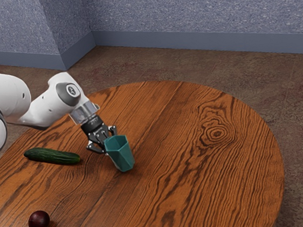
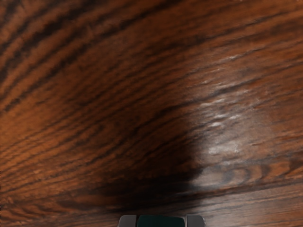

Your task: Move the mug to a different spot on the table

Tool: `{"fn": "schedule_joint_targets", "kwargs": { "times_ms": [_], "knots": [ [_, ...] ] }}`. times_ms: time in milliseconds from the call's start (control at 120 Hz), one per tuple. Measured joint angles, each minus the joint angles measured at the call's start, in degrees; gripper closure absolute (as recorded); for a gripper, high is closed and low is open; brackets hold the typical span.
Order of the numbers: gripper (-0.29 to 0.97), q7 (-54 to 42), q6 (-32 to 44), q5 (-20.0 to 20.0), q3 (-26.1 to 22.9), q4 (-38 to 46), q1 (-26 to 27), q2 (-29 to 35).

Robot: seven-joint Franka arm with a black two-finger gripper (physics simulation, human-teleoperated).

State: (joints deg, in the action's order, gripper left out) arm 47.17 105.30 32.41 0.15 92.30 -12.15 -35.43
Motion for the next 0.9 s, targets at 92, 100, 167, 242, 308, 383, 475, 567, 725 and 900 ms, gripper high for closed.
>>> {"fn": "schedule_joint_targets", "kwargs": {
  "times_ms": [92,100,167,242,308,383,475,567,725,900],
  "knots": [
    [0.75,-0.1,0.2,-0.1,0.4,0.1,0.0,0.0],
    [0.75,-0.1,0.2,-0.1,0.5,0.1,0.0,0.0],
    [0.75,-0.2,0.3,-0.1,0.6,0.1,0.0,-0.1],
    [0.75,-0.3,0.3,-0.1,0.6,0.1,0.0,-0.3],
    [0.75,-0.4,0.4,-0.1,0.6,0.2,0.0,-0.5],
    [0.75,-0.4,0.5,-0.1,0.6,0.5,0.0,-0.5],
    [0.6,-0.8,1.6,0.2,0.6,0.8,0.0,-1.0],
    [0.4,-1.5,3.0,0.6,0.6,0.6,0.0,-1.0],
    [0.2,-2.8,4.6,-0.9,1.4,-1.3,0.1,-0.8],
    [0.1,-3.9,5.4,-7.6,2.6,-7.7,0.7,0.8]
  ]
}}
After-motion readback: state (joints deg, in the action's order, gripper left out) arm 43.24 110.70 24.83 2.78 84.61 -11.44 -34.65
